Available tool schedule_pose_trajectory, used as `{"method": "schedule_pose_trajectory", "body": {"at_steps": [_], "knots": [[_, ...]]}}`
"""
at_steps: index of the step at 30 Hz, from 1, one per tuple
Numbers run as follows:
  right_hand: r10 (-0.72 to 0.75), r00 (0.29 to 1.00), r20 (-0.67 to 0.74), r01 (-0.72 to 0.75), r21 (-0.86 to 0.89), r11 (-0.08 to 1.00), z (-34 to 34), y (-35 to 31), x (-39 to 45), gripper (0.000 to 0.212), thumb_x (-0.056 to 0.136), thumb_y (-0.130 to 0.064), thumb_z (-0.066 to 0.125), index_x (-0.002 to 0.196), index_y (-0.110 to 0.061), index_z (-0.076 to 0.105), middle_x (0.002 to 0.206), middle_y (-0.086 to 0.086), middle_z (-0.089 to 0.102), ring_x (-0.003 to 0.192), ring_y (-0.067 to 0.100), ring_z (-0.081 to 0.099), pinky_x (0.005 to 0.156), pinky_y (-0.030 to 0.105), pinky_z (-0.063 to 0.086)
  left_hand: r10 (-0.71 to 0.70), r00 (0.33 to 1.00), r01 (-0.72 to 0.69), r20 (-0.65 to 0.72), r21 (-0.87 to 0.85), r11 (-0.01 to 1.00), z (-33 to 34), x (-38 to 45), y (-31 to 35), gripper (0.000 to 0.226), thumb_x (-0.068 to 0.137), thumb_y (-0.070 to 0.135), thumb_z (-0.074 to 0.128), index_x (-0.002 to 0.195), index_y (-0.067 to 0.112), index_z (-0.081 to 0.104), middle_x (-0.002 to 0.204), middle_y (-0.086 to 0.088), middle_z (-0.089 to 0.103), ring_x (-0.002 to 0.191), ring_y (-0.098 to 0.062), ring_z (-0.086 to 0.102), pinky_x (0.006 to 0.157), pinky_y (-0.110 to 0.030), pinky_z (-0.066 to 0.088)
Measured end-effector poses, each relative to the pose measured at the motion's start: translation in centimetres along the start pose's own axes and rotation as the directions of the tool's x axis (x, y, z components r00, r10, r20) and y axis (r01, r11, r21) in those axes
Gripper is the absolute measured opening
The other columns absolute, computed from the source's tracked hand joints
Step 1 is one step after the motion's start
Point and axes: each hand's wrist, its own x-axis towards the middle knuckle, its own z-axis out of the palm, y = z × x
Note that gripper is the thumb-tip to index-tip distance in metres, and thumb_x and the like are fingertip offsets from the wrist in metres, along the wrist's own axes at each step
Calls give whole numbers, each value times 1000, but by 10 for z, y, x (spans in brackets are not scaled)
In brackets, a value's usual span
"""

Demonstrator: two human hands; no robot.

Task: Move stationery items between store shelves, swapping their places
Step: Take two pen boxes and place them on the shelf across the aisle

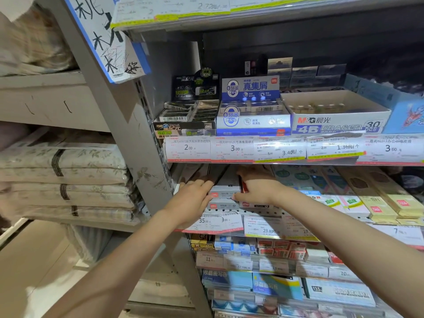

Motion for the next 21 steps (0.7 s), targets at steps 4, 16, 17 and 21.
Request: {"method": "schedule_pose_trajectory", "body": {"at_steps": [4, 16, 17, 21], "knots": [[-35, 999, -13, 34, -31, 999, 1, 1, -5, 64, 72, -58, 62, 117, -14, 49, 115, 8, 53, 115, 28, 42, 91, 37, 39, -6, 1000, 9, 22, -131, 991, -6, 0, -3, 47, 92, 35, 51, 134, 15, 42, 121, -8, 56, 112, -25, 52, 93, -36, 41], [-29, 990, -140, 52, 164, 985, -1, 5, -24, 71, 77, -54, 60, 137, -22, 39, 135, 4, 51, 123, 25, 47, 95, 37, 46, -63, 993, 33, -103, -274, 961, -19, 0, 12, 54, 86, 35, 57, 135, 16, 43, 135, -4, 52, 127, -21, 44, 105, -35, 37], [-27, 984, -176, 60, 184, 981, -1, 6, -30, 69, 78, -55, 58, 137, -22, 41, 133, 4, 55, 121, 25, 50, 94, 38, 47, -66, 988, 22, -139, -302, 953, -20, -1, 17, 53, 85, 34, 58, 133, 16, 46, 133, -4, 53, 125, -21, 46, 103, -34, 38], [-31, 959, -282, 101, 236, 967, -4, 10, -59, 57, 81, -49, 59, 128, -18, 52, 118, 7, 64, 113, 24, 55, 92, 37, 45, -45, 973, -57, -228, -423, 904, -28, -4, 43, 32, 81, 32, 63, 110, 17, 58, 97, -2, 64, 86, -17, 59, 81, -39, 51]]}}
